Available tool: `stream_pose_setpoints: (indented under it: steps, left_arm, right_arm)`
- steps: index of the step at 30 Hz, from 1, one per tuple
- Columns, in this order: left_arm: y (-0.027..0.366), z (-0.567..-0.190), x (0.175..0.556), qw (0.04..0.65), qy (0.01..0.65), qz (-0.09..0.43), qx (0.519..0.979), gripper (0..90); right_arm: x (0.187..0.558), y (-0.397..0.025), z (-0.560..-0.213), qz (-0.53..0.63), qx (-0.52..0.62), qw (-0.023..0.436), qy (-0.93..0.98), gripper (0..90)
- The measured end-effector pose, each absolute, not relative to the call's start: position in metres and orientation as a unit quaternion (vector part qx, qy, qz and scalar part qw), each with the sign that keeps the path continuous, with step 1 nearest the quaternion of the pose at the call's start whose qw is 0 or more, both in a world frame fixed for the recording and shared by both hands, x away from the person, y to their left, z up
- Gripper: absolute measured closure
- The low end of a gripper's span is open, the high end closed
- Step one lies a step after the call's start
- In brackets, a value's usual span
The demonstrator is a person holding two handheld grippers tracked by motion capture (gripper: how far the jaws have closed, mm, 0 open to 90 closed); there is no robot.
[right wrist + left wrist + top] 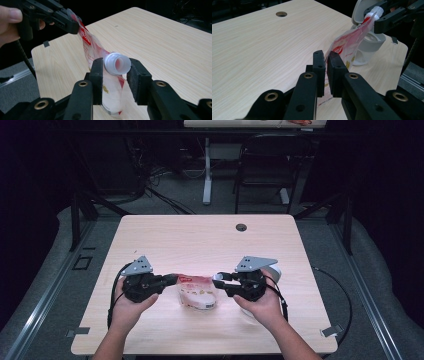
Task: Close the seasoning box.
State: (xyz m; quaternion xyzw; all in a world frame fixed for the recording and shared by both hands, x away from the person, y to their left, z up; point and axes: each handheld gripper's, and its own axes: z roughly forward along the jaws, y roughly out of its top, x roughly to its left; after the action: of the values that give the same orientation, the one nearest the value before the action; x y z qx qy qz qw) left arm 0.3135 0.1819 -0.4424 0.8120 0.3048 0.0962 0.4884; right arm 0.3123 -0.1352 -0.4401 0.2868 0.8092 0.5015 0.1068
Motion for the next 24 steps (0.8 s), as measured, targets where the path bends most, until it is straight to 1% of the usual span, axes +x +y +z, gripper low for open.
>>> stream_pose_setpoints:
  steps: [2, 8, 15, 24]
  left_arm:
    - [0.182, -0.442, 0.313, 0.488, 0.306, 0.096, 0.812, 84.3]
    - [0.183, -0.442, 0.313, 0.489, 0.308, 0.096, 0.810, 78.8]
    - [0.186, -0.439, 0.313, 0.484, 0.305, 0.082, 0.816, 69.0]
    - [0.192, -0.436, 0.313, 0.478, 0.303, 0.071, 0.821, 65.7]
  right_arm:
    - [0.312, -0.135, -0.439, 0.496, 0.282, 0.111, 0.814, 65.8]
    - [0.309, -0.134, -0.432, 0.489, 0.280, 0.123, 0.817, 59.0]
    - [0.305, -0.138, -0.420, 0.487, 0.264, 0.133, 0.822, 57.9]
    - [0.303, -0.136, -0.405, 0.480, 0.246, 0.145, 0.830, 55.9]
